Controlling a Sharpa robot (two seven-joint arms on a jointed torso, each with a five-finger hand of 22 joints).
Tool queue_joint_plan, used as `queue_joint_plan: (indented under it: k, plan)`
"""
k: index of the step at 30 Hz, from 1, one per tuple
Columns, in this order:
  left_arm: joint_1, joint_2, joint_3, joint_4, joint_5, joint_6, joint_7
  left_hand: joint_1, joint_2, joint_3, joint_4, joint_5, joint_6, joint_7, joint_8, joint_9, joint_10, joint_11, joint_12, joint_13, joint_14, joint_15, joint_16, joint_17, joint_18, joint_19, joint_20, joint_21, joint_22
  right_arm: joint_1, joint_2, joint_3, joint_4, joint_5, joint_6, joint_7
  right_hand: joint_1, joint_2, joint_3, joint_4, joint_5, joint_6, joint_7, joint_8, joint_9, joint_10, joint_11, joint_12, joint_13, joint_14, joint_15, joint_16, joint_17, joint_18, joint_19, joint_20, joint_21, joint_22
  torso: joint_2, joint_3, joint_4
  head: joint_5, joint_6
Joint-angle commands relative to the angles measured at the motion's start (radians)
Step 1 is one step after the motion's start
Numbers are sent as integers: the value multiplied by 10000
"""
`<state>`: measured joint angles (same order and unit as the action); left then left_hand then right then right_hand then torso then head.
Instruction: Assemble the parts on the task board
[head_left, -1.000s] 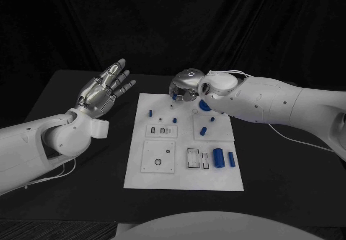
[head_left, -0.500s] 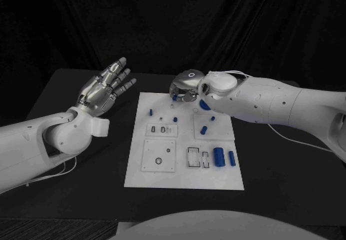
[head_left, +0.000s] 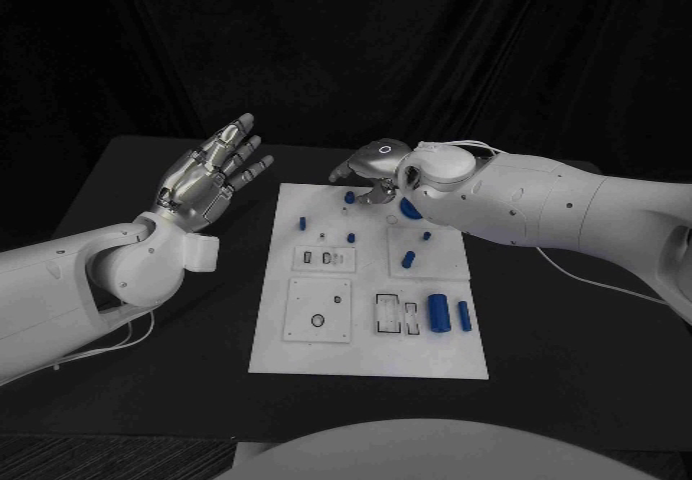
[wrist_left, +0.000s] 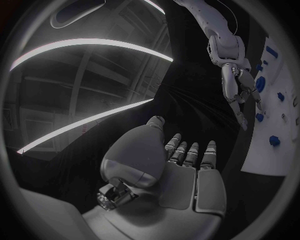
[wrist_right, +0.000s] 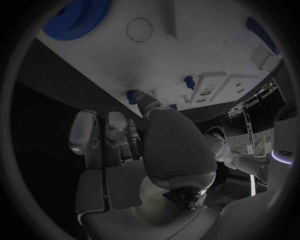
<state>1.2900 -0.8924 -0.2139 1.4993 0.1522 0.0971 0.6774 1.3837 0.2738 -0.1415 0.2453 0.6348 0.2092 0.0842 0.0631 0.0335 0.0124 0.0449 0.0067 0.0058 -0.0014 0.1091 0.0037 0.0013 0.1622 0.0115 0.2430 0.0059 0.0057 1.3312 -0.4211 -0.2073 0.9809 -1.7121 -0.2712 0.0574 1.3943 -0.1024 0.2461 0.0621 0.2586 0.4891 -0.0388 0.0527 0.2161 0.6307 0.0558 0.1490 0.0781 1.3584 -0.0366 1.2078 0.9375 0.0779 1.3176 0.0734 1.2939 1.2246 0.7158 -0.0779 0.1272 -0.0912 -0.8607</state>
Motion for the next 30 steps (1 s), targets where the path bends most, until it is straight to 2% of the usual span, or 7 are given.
queue_joint_plan:
  k: [1,15,19,20,21,24,30]
  plan:
    - [-17,0,9,8,-12,146,137,51,10,73,1,56,84,-1,38,11,22,81,43,10,14,22,-37,-13,176,-51,-40,0,-12,-25,-87,4,-5,-27,-320,-385,-139,44,-182,55,-66,-481,-2,-35,-267,-167,26,-5,-55,-149,32,-131,-216,201,-122,35,-138,-99,-1,-4,4,2,22]
    - [-41,-18,9,-8,-13,182,117,56,9,80,-4,72,103,14,48,14,21,94,43,10,14,18,-37,-13,177,-51,-41,0,-12,122,-1505,3,1153,168,-1962,-133,-244,392,-506,209,72,2304,639,591,55,2337,-52,2884,1151,-151,-41,-144,-372,198,-61,17,-275,48,-33,11,-38,2,54]
    - [-48,-22,9,-8,-13,194,111,65,11,93,-13,96,124,26,59,17,24,105,46,11,14,19,-37,-13,177,-49,-41,2,-10,129,-1992,2,1577,432,-2058,-66,-209,529,-611,266,136,2924,836,550,-62,1253,-445,8412,5466,-45,-279,-34,-255,195,75,-274,-299,260,-33,6,-52,55,25]
    - [-50,-26,9,-9,-13,195,108,65,11,93,-13,96,124,26,59,17,24,105,46,11,14,19,-37,-13,177,-49,-41,2,-10,128,-2093,2,1658,466,-2052,-63,-224,443,-659,262,102,2992,865,555,-61,2201,-487,9614,6883,111,-329,215,132,126,218,-272,-131,453,-25,-1,-51,71,20]
    - [-51,-30,9,-10,-13,196,106,69,12,98,-17,105,137,30,65,18,26,108,47,12,14,19,-37,-13,177,-49,-40,1,-11,124,-2218,2,1758,500,-2043,-74,-316,460,-714,364,-12,3114,901,542,-61,4989,-634,12266,10686,744,-435,1333,1933,-84,768,-368,581,1210,-16,-7,-50,80,22]
    - [-55,-42,9,-12,-13,197,99,69,12,98,-17,105,137,30,65,18,26,108,47,12,14,19,-37,-13,177,-49,-40,1,-11,107,-2542,1,1990,563,-2027,-150,-783,491,-981,774,-243,3436,946,572,11,9275,-765,14188,14824,1960,-484,3406,5837,-251,1199,-448,1201,1901,0,-11,-45,80,18]
    - [-63,-26,9,-24,-13,230,76,75,15,107,-22,118,148,36,72,20,28,113,50,14,14,21,-37,-13,178,-50,-40,1,-11,63,-2986,0,2234,612,-1367,-587,-1805,605,-1410,1553,-97,3374,905,389,22,9401,-832,14218,14927,2124,-472,3630,6333,-486,1817,-436,1960,2681,13,14,0,25,24]
